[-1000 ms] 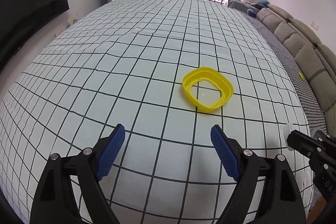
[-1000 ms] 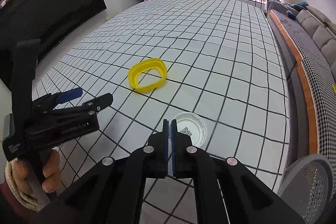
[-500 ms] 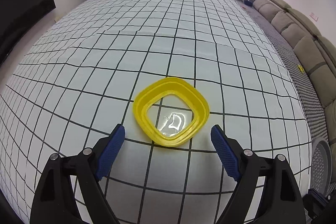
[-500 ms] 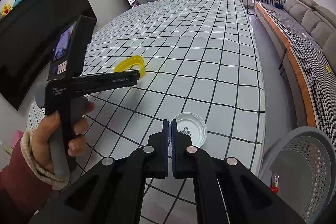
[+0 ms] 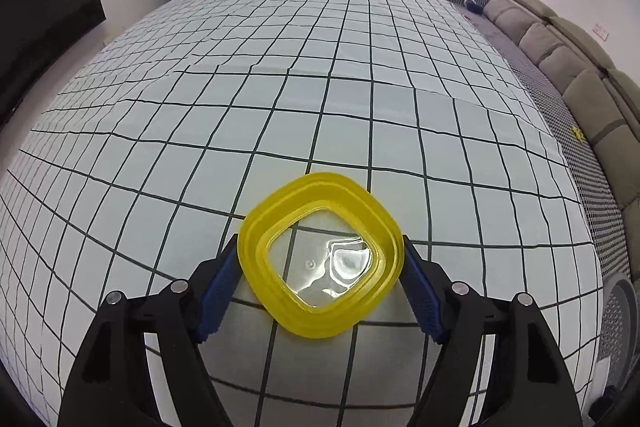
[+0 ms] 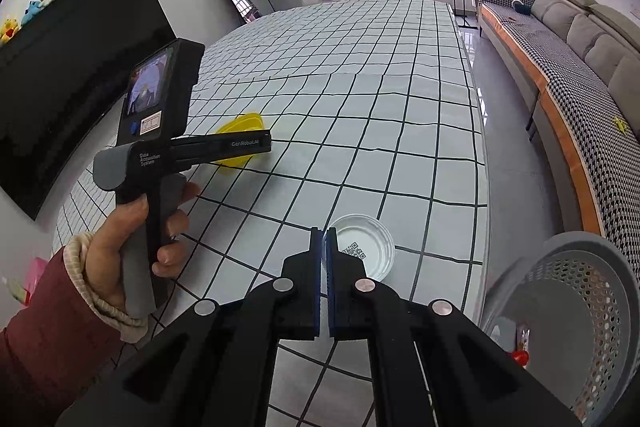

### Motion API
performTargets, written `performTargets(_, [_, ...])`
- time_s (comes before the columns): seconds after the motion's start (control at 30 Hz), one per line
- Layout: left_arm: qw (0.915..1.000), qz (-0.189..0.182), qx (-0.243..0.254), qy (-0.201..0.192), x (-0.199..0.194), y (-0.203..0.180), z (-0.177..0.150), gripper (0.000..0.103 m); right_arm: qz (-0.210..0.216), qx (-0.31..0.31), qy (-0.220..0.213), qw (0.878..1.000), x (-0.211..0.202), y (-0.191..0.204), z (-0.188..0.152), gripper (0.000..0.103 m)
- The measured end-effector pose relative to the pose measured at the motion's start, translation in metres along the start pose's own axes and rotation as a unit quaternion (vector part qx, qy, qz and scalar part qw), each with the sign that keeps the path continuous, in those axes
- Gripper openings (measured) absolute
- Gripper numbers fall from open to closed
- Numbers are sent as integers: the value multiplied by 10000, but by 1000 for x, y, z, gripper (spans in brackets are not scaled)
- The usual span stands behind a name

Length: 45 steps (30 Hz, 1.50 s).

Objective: Collect trash
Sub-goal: 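Grasp the yellow lid with the left gripper while the right gripper holds the cap, then carry lid and cap over the grey basket and open both grippers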

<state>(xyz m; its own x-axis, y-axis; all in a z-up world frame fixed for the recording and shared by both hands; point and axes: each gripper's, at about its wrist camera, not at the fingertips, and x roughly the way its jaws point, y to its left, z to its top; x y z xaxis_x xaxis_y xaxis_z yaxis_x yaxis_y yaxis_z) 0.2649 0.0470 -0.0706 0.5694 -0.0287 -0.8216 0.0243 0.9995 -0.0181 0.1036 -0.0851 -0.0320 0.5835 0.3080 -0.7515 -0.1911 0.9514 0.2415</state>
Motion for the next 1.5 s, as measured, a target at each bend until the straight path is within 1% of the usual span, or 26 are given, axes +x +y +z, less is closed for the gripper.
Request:
performTargets(0.13, [9997, -111, 160, -163, -31, -13, -16, 73, -60, 96, -78, 9999, -10, -10, -4, 2])
performTargets(0.27, [9981, -277, 360, -417, -70, -36, -32, 73, -173, 255, -149, 9994, -26, -27, -13, 2])
performTargets(0.33, [9969, -322, 493, -519, -88, -52, -42, 73, -271, 330, -171, 9989, -36, -36, -21, 2])
performTargets(0.47, [9937, -538, 739, -647, -117, -89, -64, 73, -507, 484, -202, 9973, -57, -60, -41, 2])
performTargets(0.6, [9896, -728, 1029, -686, -136, -130, -89, 73, -753, 683, -215, 9946, -76, -86, -62, 2])
performTargets(0.77, [9826, -1086, 1401, -553, -147, -183, -121, 73, -964, 998, -198, 9901, -95, -123, -90, 2])
performTargets(0.9, [9781, -1304, 1571, -408, -144, -216, -136, 74, -1114, 1203, -120, 9864, -104, -149, -110, 2])
performTargets(0.97, [9768, -1364, 1624, -297, -139, -228, -141, 74, -1206, 1249, -83, 9848, -106, -161, -117, 2])
performTargets(1.1, [9741, -1409, 1758, -192, -133, -255, -149, 75, -1230, 1378, -96, 9828, -110, -176, -124, 2])
performTargets(1.23, [9723, -1415, 1855, -142, -128, -265, -154, 77, -1226, 1512, -154, 9807, -115, -190, -131, 3])
performTargets(1.27, [9722, -1417, 1860, -121, -126, -267, -155, 77, -1224, 1541, -182, 9803, -116, -194, -132, 4])
performTargets(1.3, [9722, -1418, 1863, -95, -126, -269, -156, 77, -1220, 1564, -217, 9799, -118, -197, -133, 13])
performTargets(1.37, [9722, -1412, 1869, -62, -126, -271, -159, 78, -1275, 1606, -274, 9784, -122, -202, -135, 26])
performTargets(1.5, [9724, -1381, 1879, -56, -126, -268, -163, 81, -1305, 1686, -328, 9765, -126, -206, -140, 27])
